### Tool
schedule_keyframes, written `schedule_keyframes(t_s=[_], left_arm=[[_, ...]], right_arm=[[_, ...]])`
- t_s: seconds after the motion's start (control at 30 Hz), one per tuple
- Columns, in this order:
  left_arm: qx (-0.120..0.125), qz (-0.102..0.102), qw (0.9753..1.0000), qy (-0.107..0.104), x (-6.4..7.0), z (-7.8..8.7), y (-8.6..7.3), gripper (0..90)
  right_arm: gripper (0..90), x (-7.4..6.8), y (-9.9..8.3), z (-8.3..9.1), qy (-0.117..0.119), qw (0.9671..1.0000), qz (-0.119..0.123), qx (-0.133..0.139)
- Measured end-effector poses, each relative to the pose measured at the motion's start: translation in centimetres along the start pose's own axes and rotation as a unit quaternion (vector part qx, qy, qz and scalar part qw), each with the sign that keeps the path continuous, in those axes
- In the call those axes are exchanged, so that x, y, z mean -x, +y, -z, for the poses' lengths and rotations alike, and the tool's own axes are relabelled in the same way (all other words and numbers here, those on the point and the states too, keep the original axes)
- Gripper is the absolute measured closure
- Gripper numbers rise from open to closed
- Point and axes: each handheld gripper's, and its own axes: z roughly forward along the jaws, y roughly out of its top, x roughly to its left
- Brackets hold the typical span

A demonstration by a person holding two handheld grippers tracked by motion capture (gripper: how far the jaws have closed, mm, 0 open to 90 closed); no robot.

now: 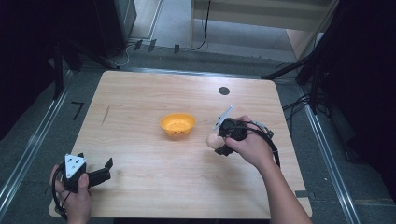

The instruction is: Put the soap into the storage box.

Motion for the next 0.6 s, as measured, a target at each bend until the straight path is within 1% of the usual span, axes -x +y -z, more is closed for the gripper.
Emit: schedule_keyframes(t_s=[0.13,0.17,0.4,0.47,0.5,0.53,0.6], left_arm=[[-0.001,0.001,1.0,-0.002,0.0,0.0,0.0,0.0],[-0.001,0.001,1.0,-0.002,0.0,0.0,0.0,0.0],[-0.003,0.002,1.0,-0.003,-0.1,0.0,0.0,0.0],[-0.002,0.003,1.0,-0.004,-0.1,0.0,0.0,0.0],[-0.002,0.004,1.0,-0.004,-0.1,0.0,0.0,0.0],[-0.002,0.005,1.0,-0.005,-0.1,0.0,0.0,0.0],[-0.003,0.006,1.0,-0.004,-0.1,0.0,0.0,0.0]], right_arm=[[33.6,0.6,0.9,0.3,-0.003,1.0,0.009,0.0],[33.6,0.6,0.9,0.3,-0.003,1.0,0.009,0.0],[33.5,1.6,2.5,0.6,0.005,0.9997,0.021,0.006],[33.6,1.8,3.0,0.7,0.003,0.9996,0.027,0.01],[33.6,1.9,3.7,0.8,0.004,0.9993,0.035,0.01],[33.6,1.9,3.7,0.8,0.004,0.9993,0.035,0.01],[33.6,2.0,4.4,0.9,0.002,0.9989,0.046,0.013]])
